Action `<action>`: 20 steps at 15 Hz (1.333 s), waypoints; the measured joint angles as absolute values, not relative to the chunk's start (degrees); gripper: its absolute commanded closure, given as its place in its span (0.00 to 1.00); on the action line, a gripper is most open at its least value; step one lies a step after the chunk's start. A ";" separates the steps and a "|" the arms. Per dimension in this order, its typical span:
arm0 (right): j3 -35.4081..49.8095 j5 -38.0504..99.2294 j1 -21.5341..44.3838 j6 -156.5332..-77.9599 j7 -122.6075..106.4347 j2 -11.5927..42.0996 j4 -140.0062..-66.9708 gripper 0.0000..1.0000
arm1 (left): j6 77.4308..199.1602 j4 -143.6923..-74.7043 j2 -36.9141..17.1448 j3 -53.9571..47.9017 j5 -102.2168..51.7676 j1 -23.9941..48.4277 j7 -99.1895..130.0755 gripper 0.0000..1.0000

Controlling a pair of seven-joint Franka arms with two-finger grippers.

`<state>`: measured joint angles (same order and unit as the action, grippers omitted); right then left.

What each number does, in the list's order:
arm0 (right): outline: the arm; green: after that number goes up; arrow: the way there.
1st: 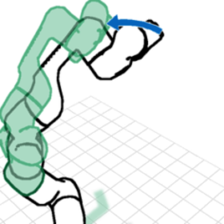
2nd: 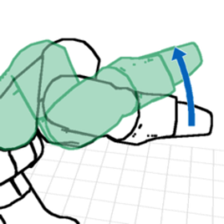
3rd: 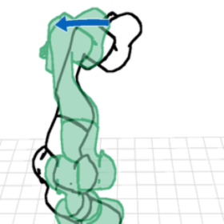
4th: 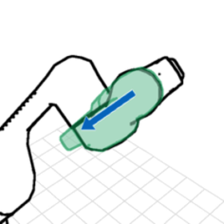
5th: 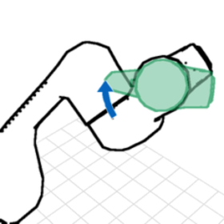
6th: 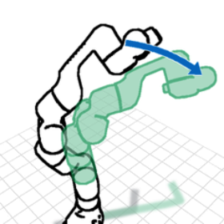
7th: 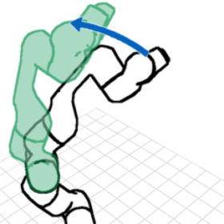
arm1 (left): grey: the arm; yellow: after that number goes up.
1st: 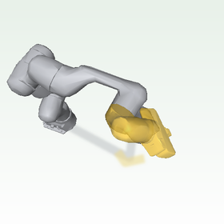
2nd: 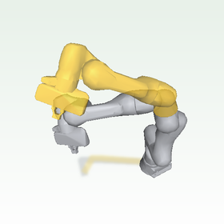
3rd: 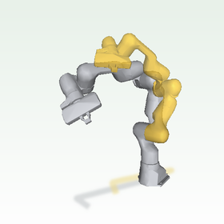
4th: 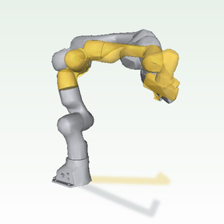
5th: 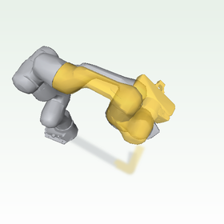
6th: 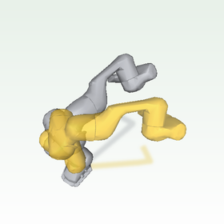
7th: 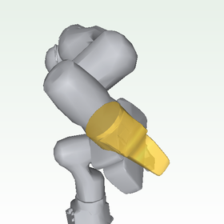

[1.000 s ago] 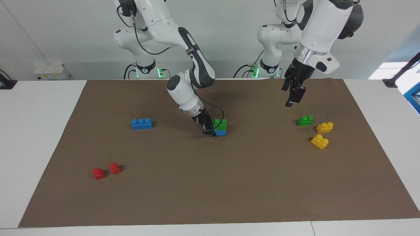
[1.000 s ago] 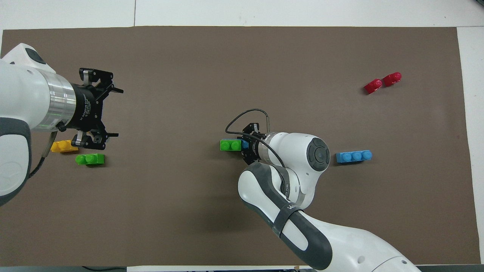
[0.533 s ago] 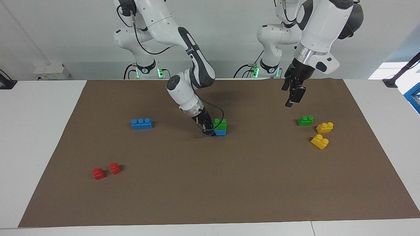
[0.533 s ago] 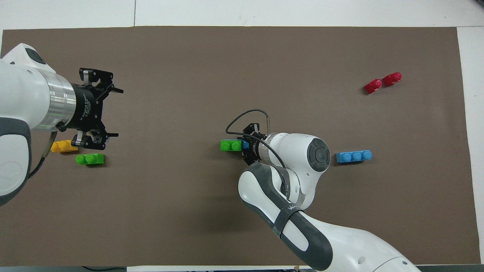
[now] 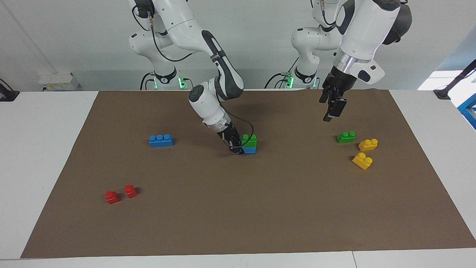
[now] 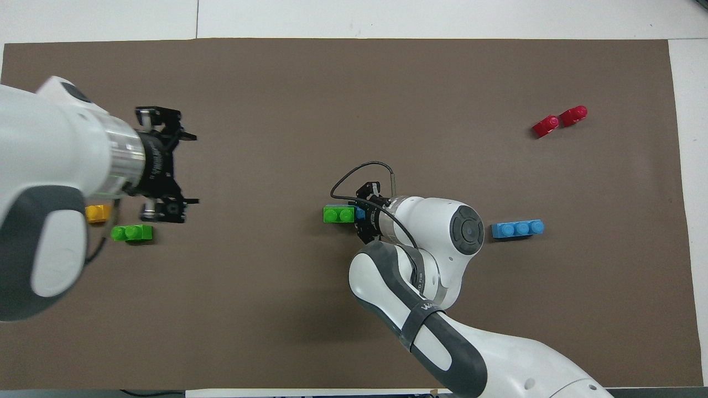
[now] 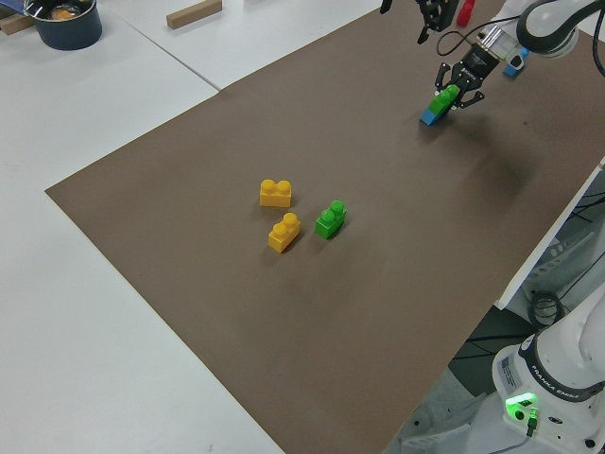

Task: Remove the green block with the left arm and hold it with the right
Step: 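Move the left gripper toward the green end beside the right gripper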

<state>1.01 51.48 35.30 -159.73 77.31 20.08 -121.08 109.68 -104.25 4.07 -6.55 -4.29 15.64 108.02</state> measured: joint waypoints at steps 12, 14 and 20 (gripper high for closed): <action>1.01 51.49 35.44 -160.12 77.25 19.99 -121.26 1.00 | 112.65 -107.33 4.36 -4.66 -2.05 23.68 119.93 0.00; 1.01 51.49 35.44 -160.12 77.24 19.99 -121.27 1.00 | 112.64 -107.66 4.36 -4.75 -2.05 23.73 119.52 0.00; 1.01 51.49 35.45 -160.12 77.23 19.99 -121.27 1.00 | 115.67 -113.70 4.62 -5.29 -2.05 26.31 120.36 0.00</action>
